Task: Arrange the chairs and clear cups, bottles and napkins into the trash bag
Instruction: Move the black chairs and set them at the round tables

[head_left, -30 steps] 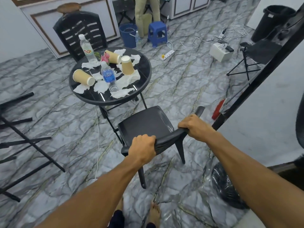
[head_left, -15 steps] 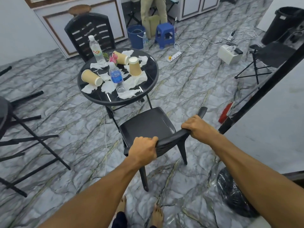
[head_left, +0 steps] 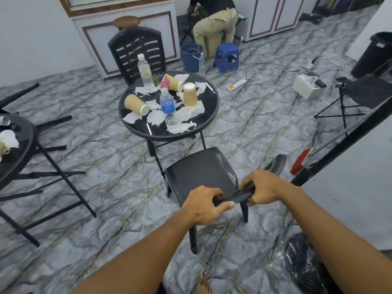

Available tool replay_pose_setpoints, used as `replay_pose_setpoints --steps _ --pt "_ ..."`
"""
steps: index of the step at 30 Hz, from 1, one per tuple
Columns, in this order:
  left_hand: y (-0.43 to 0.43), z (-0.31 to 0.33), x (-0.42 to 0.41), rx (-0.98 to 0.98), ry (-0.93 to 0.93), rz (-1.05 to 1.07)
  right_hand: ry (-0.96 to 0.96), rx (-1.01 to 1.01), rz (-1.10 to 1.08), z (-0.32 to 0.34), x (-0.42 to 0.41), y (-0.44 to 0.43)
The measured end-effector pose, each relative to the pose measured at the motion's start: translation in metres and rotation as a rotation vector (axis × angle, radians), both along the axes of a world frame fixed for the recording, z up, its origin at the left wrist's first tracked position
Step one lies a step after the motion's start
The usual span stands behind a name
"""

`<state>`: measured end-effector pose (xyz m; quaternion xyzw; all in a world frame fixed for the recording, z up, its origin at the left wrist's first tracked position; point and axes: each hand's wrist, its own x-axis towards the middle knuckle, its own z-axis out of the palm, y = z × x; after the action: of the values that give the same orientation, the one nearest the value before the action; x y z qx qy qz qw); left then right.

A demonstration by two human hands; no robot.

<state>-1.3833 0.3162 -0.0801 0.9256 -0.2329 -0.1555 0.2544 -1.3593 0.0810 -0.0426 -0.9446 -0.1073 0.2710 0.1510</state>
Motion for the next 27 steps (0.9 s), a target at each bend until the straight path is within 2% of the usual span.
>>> replay_pose_setpoints --steps 1,3,5,8,12,20,27 --pt "0.014 0.001 0.007 -0.041 0.034 0.069 0.104 0.062 -0.028 0.008 0.004 0.012" --pt "0.049 0.009 0.024 -0.053 0.023 0.225 0.166 0.173 -0.090 0.019 0.016 0.038" --pt "0.090 0.019 0.043 0.036 -0.024 0.357 0.088 0.209 -0.128 0.023 0.034 0.072" --pt "0.143 0.040 0.063 0.139 -0.019 0.482 -0.096 0.139 -0.078 0.031 0.065 0.131" --pt "0.217 0.059 0.089 0.164 0.005 0.619 -0.153 0.170 0.045 0.055 0.109 0.229" --pt "0.365 0.066 0.168 0.175 0.024 0.746 -0.207 0.154 0.235 0.070 0.216 0.398" --pt "0.475 0.064 0.258 0.147 0.069 0.770 -0.202 0.155 0.244 0.073 0.309 0.511"
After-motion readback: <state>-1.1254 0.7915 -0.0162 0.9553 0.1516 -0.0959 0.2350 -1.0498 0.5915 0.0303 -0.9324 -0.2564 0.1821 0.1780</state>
